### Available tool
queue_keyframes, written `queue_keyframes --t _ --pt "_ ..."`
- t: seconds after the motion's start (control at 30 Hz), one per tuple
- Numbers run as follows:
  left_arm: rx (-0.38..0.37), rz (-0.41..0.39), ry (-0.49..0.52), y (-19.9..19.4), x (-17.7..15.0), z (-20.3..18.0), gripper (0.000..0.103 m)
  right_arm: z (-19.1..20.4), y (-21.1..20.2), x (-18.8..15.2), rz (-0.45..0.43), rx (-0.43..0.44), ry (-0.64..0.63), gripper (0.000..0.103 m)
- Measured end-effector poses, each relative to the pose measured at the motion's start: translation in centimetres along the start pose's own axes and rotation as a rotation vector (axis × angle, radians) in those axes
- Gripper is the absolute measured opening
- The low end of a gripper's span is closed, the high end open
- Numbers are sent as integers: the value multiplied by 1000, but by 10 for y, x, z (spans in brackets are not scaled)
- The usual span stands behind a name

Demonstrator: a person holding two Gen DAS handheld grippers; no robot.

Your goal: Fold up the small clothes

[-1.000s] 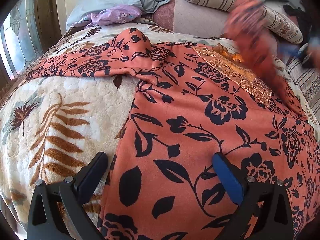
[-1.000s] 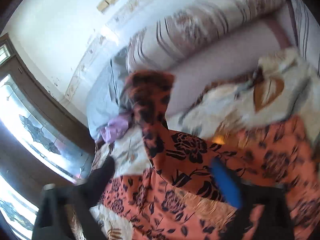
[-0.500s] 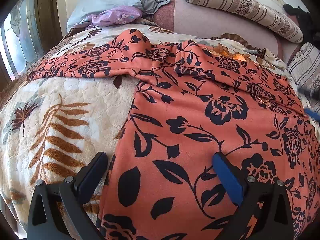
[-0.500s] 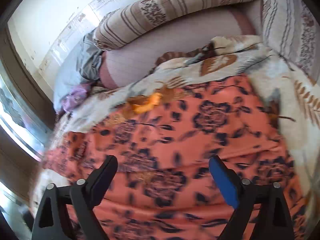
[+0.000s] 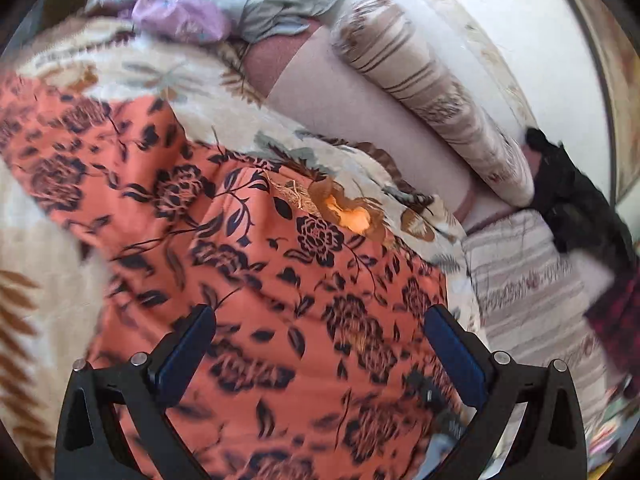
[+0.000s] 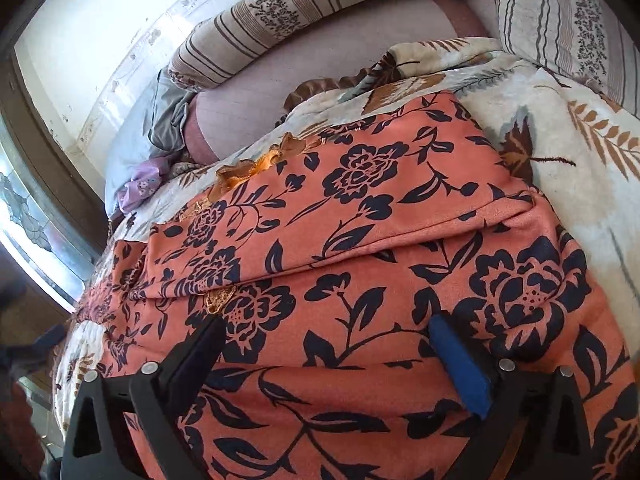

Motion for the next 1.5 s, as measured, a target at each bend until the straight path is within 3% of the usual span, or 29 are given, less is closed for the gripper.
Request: queue_keyframes --t 0.1,0.17,0.23,0.3,0.33,0.4,0.5,0.53,0.6,0.63,0.7,0.77,0.87,0.97,1.03,1.1,1.17,1.23,1.4,1.47,1.5 --pt "14 98 -188 51 16 17 98 2 5 -3 -9 13 5 103" --pt "51 150 -322 77 20 35 79 2 5 -3 -14 20 8 103" --pt "56 144 -426 86 25 49 71 2 5 -3 -19 25 9 103" --pt "98 145 -450 89 28 54 40 1 4 -4 -22 29 9 103" --pt "154 160 -433 89 31 55 7 2 5 -4 -23 29 9 103" --pt "183 121 -421 76 35 53 5 2 5 -4 -21 25 6 103" --pt "255 -67 -191 38 30 17 6 3 5 -5 -21 26 7 103" --pt "282 -96 -158 34 21 13 8 3 6 -5 -20 24 6 103" --pt "387 -62 -152 53 6 26 13 4 6 -5 -19 22 5 103" --pt "447 34 -148 76 -4 40 23 4 6 -5 -18 20 4 103" --pt "417 -39 -94 66 1 37 25 3 4 -4 -17 25 7 103" --pt "395 1 -75 52 12 32 59 3 3 -4 -22 34 12 103" --pt "270 -74 -121 8 35 49 74 3 5 -4 -15 22 4 103" --pt "247 -205 -238 -34 61 102 85 4 4 -4 -14 22 4 103" --pt "250 -252 -368 -48 78 155 85 5 6 -4 -10 15 0 103" --pt "184 -260 -537 -63 97 217 84 7 7 -4 -8 11 -2 103" --pt "127 -272 -697 -63 108 272 78 8 10 -4 -2 2 -6 103" --pt "144 -300 -799 -66 123 315 75 10 12 -5 5 -12 -14 103" --pt "183 -316 -878 -51 156 378 63 12 18 -5 17 -34 -25 103" --pt "214 -306 -872 -40 164 391 43 12 20 -5 21 -41 -28 103" --pt "249 -290 -863 -38 167 397 28 13 21 -5 24 -46 -31 103"
Point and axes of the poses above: each gripper's, at about its wrist camera, not at the fingertips, and y roughly the way its jaws point, z to its left, x to its top, the point moved 4 cm from there along y, roughly the way its jaws point, and after that the axes turned 11 degrees about x, right-handed, at the moved point
